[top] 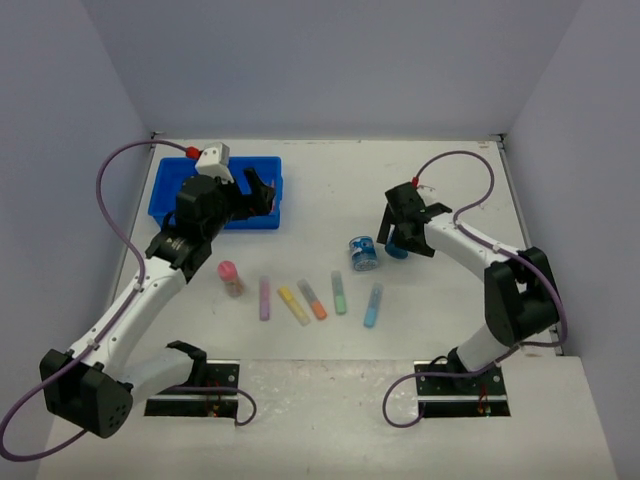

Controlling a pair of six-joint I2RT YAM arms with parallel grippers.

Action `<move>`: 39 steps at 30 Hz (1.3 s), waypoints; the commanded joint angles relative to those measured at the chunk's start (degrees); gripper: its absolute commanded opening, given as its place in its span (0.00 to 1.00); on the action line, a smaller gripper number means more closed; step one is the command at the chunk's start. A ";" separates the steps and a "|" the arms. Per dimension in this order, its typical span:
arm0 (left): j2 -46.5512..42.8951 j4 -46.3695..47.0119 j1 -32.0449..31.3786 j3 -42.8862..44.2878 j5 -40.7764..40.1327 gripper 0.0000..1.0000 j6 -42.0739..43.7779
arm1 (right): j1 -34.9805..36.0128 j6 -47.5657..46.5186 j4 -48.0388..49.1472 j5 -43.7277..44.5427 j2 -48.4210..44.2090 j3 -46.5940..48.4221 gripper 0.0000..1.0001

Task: Sort the stationery into containers
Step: Place the pen in the storage box, then pick up the stationery from the center of the board.

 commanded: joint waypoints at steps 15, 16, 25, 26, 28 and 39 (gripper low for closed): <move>0.70 3.92 -5.48 -0.53 7.52 1.00 0.90 | -0.20 2.57 7.72 2.08 4.97 -0.33 0.35; 0.80 4.17 -5.48 -0.58 7.82 1.00 0.81 | -0.15 1.83 8.22 2.03 4.03 -1.17 0.28; 3.69 14.83 -5.48 -0.59 25.70 1.00 -3.56 | 6.44 -20.14 18.27 -5.68 -20.62 -6.78 0.00; 3.78 17.08 -5.48 -0.51 28.67 1.00 -5.33 | 8.40 -24.71 21.05 -11.49 -23.81 -8.87 0.00; 3.76 19.69 -5.52 -0.67 32.17 1.00 -7.59 | 10.61 -29.05 22.73 -19.73 -31.60 -11.13 0.00; 5.80 40.57 -10.63 -5.05 44.80 1.00 -18.43 | 17.24 -32.96 27.17 -43.47 -42.13 -10.94 0.00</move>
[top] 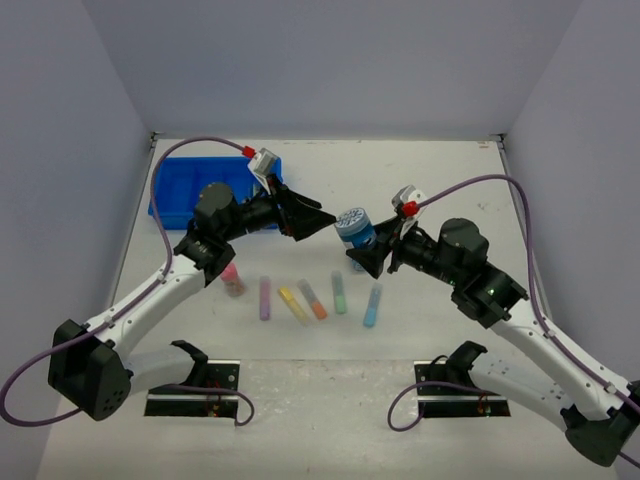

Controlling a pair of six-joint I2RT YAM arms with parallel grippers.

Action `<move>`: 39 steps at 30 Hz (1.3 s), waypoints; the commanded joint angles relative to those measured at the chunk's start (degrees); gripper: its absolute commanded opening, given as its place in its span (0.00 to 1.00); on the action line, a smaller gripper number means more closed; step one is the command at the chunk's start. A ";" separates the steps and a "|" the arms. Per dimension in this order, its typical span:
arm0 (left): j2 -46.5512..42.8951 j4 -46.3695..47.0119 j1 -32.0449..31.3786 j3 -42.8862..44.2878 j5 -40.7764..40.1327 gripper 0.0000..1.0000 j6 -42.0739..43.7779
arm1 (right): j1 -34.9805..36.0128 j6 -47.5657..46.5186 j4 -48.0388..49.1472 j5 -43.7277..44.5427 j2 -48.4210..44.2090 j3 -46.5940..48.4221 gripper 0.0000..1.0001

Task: Sort the stationery into containers
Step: Pick up the stationery from the center of the board.

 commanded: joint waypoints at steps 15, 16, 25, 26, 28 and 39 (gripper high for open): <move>4.83 7.90 -6.64 0.79 9.23 0.81 1.50 | 0.89 -3.00 3.23 -8.51 2.49 3.56 0.00; 4.84 7.48 -6.64 0.72 9.44 0.80 1.43 | 0.89 -3.14 3.37 -9.00 2.00 3.42 0.00; 3.98 10.67 -6.62 1.05 10.12 0.00 -1.83 | 0.89 -4.22 5.29 -8.26 2.09 2.65 0.04; 3.26 9.80 -6.57 1.20 8.67 0.00 -1.44 | 0.89 -4.08 5.62 -7.73 2.13 2.50 0.12; 2.20 6.78 -6.55 1.96 5.51 0.00 -0.02 | 0.89 -3.55 6.23 -6.18 1.99 1.65 0.39; 0.66 -18.80 4.16 13.42 -37.06 0.00 9.20 | 0.67 -2.09 5.31 17.03 -1.89 -2.60 0.99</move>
